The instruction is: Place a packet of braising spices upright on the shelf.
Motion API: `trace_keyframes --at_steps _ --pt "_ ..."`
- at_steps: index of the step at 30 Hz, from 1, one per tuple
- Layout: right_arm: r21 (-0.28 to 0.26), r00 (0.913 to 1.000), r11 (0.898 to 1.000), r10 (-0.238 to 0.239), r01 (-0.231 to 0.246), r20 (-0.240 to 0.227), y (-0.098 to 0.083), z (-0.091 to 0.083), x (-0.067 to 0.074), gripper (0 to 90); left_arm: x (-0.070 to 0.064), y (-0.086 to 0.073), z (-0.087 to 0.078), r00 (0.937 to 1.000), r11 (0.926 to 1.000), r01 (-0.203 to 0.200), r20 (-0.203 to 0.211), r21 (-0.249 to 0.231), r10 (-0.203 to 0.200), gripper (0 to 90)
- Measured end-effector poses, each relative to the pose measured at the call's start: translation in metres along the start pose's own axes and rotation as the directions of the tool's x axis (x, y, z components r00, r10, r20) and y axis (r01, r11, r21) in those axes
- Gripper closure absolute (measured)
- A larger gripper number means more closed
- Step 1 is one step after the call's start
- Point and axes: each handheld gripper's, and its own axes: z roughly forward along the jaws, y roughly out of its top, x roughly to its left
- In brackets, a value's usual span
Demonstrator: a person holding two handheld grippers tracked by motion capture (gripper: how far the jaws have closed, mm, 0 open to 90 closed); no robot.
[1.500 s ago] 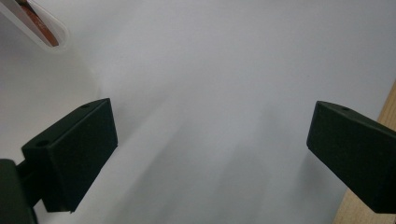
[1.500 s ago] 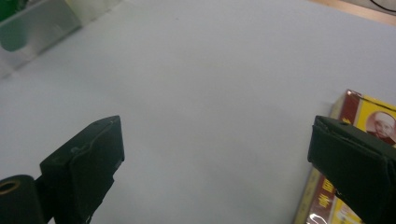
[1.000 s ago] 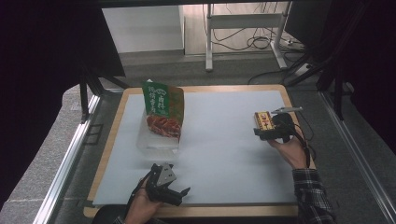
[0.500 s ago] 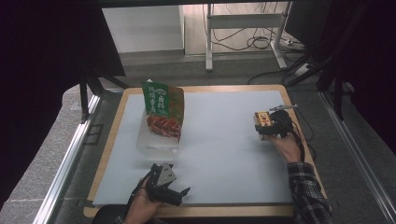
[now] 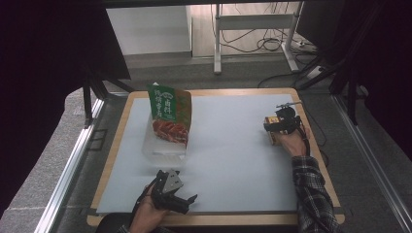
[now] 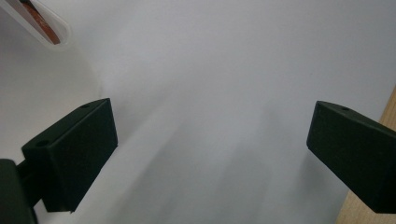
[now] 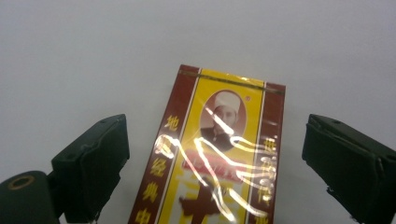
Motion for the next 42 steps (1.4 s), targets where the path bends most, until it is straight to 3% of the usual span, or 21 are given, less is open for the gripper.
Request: trace_keyframes --at_steps 10,14,18,30,42 --pt "0.054 0.9993 0.998 -0.016 0.014 0.035 0.01 0.02 -0.003 16.7 0.0 0.0 0.0 1.0 1.0 0.001 0.002 0.0 -0.001 1.5" --pt "0.06 0.9997 0.998 -0.013 0.012 0.018 0.011 0.018 0.0 28.0 0.0 0.0 0.0 1.0 1.0 0.0 0.003 0.0 0.0 1.4" --pt "0.061 0.9995 0.998 -0.026 0.025 0.016 0.012 0.015 0.004 30.2 0.0 0.0 0.0 1.0 1.0 -0.001 0.004 0.001 0.001 1.4" --pt "-0.027 0.9986 0.999 -0.04 0.039 -0.037 0.017 -0.007 0.017 30.9 0.0 0.0 0.0 1.0 1.0 -0.004 0.003 0.0 0.004 1.5" --pt "-0.137 0.9967 0.99 -0.054 0.045 -0.061 0.024 -0.038 0.025 31.2 -0.001 0.001 0.0 1.0 1.0 -0.007 0.004 0.001 0.007 1.4"
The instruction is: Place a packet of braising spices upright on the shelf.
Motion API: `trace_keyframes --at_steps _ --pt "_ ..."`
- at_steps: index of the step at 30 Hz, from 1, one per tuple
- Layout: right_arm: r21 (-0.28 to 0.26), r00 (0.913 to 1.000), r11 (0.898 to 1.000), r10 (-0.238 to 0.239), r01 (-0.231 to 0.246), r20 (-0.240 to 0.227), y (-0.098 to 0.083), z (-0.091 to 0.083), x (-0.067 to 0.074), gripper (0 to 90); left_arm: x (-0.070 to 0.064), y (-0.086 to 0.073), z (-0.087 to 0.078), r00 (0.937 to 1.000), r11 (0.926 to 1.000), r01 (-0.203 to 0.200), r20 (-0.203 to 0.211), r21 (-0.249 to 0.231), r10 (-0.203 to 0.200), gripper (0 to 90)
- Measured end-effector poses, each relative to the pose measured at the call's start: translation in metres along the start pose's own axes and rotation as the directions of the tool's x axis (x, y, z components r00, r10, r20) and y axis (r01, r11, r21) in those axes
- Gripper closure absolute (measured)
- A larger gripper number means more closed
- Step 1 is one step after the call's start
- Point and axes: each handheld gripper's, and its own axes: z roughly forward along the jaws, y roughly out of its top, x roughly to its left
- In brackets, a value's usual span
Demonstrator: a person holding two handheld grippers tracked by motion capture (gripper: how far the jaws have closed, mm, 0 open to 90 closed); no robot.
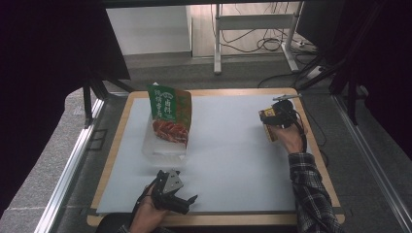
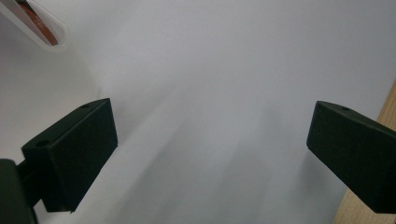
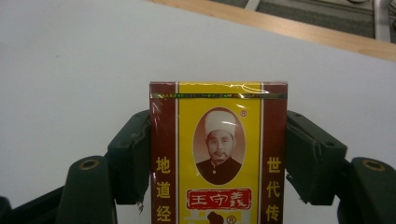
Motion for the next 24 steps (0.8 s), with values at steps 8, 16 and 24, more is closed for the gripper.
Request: trace_keyframes --at_steps 8,16,24 --pt "-0.033 0.9998 0.999 -0.006 0.006 -0.02 -0.008 -0.008 0.001 31.2 -0.001 0.0 0.001 1.0 1.0 -0.005 -0.001 0.002 0.005 1.4" --pt "-0.058 0.9997 0.998 -0.003 0.002 -0.024 -0.015 -0.016 0.0 31.2 -0.001 0.0 0.001 1.0 1.0 -0.006 0.0 0.004 0.006 1.4" --pt "-0.068 0.9997 0.998 -0.012 0.01 -0.022 -0.024 -0.023 -0.001 31.1 -0.002 0.001 0.001 1.0 1.0 -0.009 0.001 0.004 0.009 1.4"
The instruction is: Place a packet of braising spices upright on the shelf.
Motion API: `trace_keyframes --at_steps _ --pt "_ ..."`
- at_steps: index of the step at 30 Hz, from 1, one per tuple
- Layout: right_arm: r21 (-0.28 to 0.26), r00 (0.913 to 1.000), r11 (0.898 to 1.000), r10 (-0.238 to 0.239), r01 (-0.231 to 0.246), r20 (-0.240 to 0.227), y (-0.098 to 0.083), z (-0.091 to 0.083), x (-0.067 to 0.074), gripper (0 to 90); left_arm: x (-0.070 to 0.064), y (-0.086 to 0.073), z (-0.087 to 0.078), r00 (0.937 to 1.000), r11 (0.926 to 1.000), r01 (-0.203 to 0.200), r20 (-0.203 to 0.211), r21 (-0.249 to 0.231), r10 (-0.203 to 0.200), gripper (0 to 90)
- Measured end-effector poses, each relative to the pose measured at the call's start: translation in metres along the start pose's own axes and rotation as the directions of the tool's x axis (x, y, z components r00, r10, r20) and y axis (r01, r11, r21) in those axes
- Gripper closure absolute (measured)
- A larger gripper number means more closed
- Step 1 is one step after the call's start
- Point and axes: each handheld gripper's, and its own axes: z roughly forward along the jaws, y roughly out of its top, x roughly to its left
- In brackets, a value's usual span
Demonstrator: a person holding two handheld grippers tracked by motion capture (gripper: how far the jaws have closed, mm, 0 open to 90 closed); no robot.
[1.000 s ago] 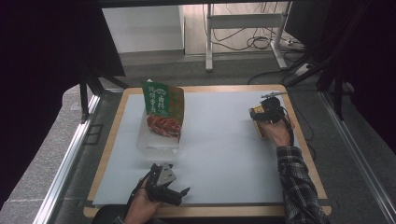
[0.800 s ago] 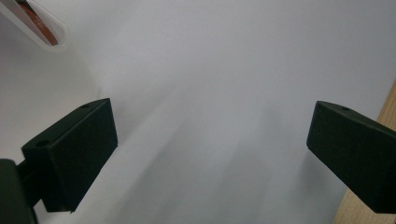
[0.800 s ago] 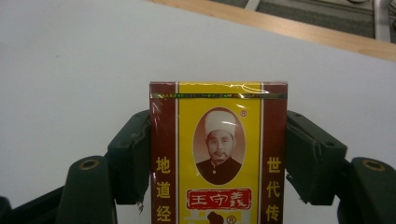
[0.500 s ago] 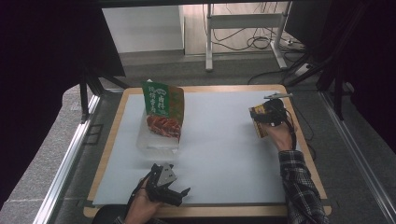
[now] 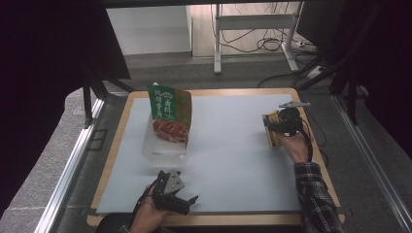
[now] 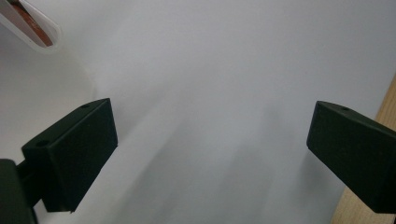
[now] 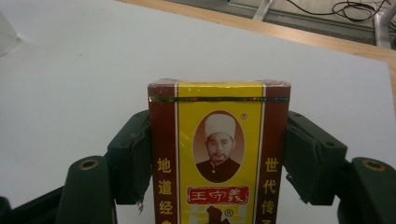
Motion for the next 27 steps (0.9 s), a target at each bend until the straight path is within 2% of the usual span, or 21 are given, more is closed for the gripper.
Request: trace_keyframes --at_steps 11,27 --pt "0.005 0.9999 1.0 -0.012 0.012 0.008 -0.009 -0.017 -0.001 31.2 0.0 0.0 0.0 1.0 1.0 -0.001 0.002 0.0 0.001 1.4" --pt "0.008 0.9989 0.999 -0.034 0.033 0.034 -0.03 -0.06 0.004 31.0 -0.001 0.001 0.001 1.0 1.0 -0.003 -0.001 0.001 0.003 1.4"
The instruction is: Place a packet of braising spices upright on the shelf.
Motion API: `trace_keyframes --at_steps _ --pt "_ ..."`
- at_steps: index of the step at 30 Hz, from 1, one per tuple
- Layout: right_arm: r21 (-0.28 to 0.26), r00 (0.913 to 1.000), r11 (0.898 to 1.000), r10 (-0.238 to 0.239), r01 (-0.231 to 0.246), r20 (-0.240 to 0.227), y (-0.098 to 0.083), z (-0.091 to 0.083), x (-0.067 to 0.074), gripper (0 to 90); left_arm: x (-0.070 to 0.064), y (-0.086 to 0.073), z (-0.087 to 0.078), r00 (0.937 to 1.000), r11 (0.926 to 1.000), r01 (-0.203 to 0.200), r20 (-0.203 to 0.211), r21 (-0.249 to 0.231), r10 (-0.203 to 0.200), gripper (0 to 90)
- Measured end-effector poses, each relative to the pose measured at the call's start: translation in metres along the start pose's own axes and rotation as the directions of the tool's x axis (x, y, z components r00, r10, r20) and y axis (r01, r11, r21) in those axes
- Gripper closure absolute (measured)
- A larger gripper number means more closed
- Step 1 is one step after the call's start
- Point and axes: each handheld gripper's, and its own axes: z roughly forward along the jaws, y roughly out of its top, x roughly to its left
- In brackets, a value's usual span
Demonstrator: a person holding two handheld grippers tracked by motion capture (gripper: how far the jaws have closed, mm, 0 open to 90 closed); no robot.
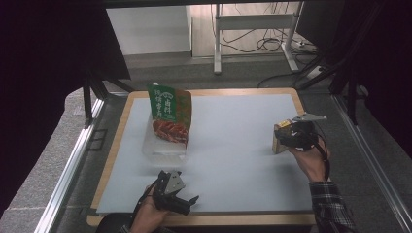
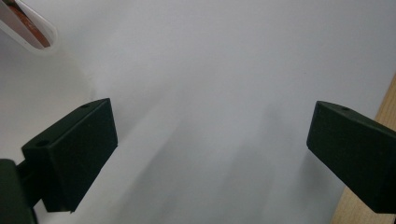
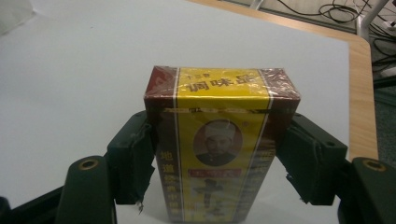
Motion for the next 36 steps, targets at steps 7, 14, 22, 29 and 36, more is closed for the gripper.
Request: trace_keyframes --at_steps 7,14,22,29,36 --pt "-0.008 0.9999 1.0 0.013 -0.012 0.003 -0.009 -0.009 0.0 31.4 0.0 0.0 0.001 1.0 1.0 -0.003 0.0 0.003 0.003 1.4" --pt "-0.014 0.9999 1.0 0.013 -0.012 0.011 -0.009 -0.013 0.004 31.8 0.0 0.0 0.0 1.0 1.0 0.0 -0.003 0.001 0.0 1.4" --pt "-0.051 0.9993 0.999 -0.005 0.003 -0.036 0.002 -0.021 0.018 31.9 0.0 0.0 -0.001 1.0 1.0 0.0 -0.005 -0.004 0.0 1.4" --pt "-0.091 0.9935 0.996 -0.021 0.011 -0.112 0.015 -0.024 0.037 31.8 0.001 0.001 -0.002 0.9999 0.9999 0.009 0.005 -0.009 -0.009 1.4" --pt "-0.118 0.981 0.992 -0.054 0.033 -0.186 0.027 -0.019 0.061 31.8 0.001 0.0 -0.004 0.9998 0.9998 0.015 0.013 -0.012 -0.015 1.2"
